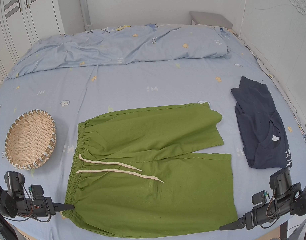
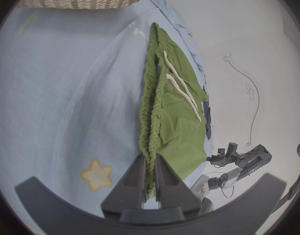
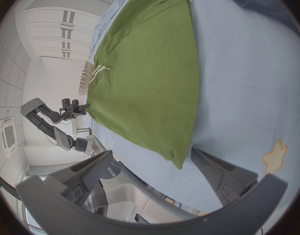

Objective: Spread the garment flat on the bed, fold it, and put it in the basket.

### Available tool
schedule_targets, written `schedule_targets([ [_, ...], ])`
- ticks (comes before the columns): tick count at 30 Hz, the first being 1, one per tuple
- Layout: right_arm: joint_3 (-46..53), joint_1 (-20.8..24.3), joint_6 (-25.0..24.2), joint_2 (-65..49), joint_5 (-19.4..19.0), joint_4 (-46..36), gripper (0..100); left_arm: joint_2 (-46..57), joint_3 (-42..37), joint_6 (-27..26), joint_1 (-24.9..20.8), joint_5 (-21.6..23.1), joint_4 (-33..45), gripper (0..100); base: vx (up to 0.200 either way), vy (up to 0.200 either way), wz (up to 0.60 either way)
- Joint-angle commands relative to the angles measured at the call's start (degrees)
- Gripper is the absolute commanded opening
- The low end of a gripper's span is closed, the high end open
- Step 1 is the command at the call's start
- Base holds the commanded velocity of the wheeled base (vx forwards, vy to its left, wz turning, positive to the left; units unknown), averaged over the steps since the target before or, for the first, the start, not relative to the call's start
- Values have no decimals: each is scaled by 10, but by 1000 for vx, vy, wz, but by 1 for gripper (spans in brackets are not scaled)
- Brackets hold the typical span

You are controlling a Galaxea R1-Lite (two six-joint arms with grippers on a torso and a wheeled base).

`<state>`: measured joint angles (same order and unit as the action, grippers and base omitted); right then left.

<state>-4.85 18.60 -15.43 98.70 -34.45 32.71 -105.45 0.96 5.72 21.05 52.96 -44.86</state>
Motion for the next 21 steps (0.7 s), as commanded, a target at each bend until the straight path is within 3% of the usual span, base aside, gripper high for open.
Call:
schedule_targets([
  [1,5,9,-1,50,0,21,100,-4,-9,0,1,0,-11,0,0,0,0],
  [7,15,13,-4,98,-2,90,100,-5,-8,1,8,0,-20,0,0,0,0],
  [21,49,5,-38,133,-66,214,100,-6,-9,1,8,0,-19,0,0,0,0],
])
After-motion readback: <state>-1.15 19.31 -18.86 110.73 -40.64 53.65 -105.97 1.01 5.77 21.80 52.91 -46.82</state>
